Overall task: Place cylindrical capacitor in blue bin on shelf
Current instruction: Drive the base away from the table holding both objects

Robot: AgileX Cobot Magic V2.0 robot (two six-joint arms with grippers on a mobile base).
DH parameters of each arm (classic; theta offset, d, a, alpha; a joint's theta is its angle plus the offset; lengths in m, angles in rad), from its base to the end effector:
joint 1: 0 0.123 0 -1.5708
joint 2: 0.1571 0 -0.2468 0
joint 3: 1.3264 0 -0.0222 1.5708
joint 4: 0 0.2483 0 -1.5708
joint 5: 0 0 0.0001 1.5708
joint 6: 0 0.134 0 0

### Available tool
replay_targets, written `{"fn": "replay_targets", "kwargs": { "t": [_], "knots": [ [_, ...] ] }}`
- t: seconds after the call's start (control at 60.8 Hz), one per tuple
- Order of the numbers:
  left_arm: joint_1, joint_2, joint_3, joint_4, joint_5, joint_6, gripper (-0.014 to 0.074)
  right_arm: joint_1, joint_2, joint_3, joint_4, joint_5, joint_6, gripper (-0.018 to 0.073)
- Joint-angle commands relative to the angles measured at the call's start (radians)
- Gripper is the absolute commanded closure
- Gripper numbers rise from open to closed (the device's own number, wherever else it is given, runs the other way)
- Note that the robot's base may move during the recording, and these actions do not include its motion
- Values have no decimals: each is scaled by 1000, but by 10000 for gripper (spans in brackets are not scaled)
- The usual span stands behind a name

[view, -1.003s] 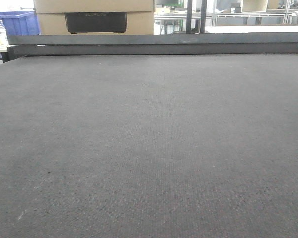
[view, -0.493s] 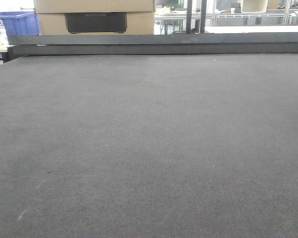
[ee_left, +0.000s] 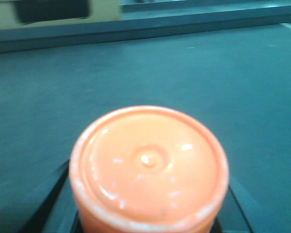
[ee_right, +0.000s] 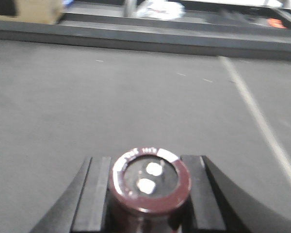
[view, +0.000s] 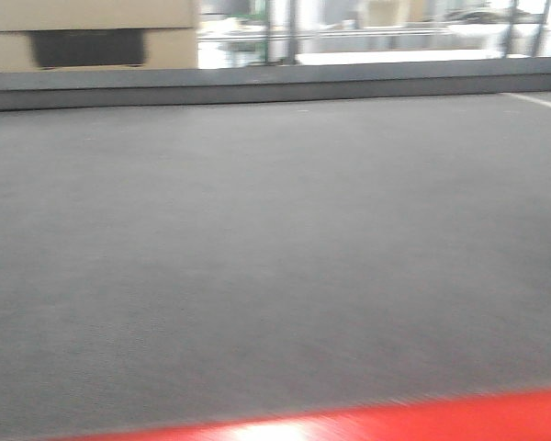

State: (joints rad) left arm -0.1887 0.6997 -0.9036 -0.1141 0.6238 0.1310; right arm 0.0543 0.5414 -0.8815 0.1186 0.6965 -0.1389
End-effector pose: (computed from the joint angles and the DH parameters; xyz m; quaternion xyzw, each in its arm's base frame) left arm 0.1912 -0.0456 0.3587 0.1113 0.8056 -0.0707 0.5776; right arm 0.1559 0.0187 0.3697 -0.0635 0.7917 0.0322 0.6067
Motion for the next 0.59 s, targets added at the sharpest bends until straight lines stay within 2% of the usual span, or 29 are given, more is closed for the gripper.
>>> {"fn": "replay_targets", "kwargs": {
  "t": [0.0, 0.575],
  "knots": [
    [-8, -4, -6, -8, -24, 4, 707, -1, -3, -10, -9, -17, -1, 721],
    [-8, -4, -6, -8, -24, 4, 707, -1, -5, -10, -9, -17, -1, 721]
  ]
}}
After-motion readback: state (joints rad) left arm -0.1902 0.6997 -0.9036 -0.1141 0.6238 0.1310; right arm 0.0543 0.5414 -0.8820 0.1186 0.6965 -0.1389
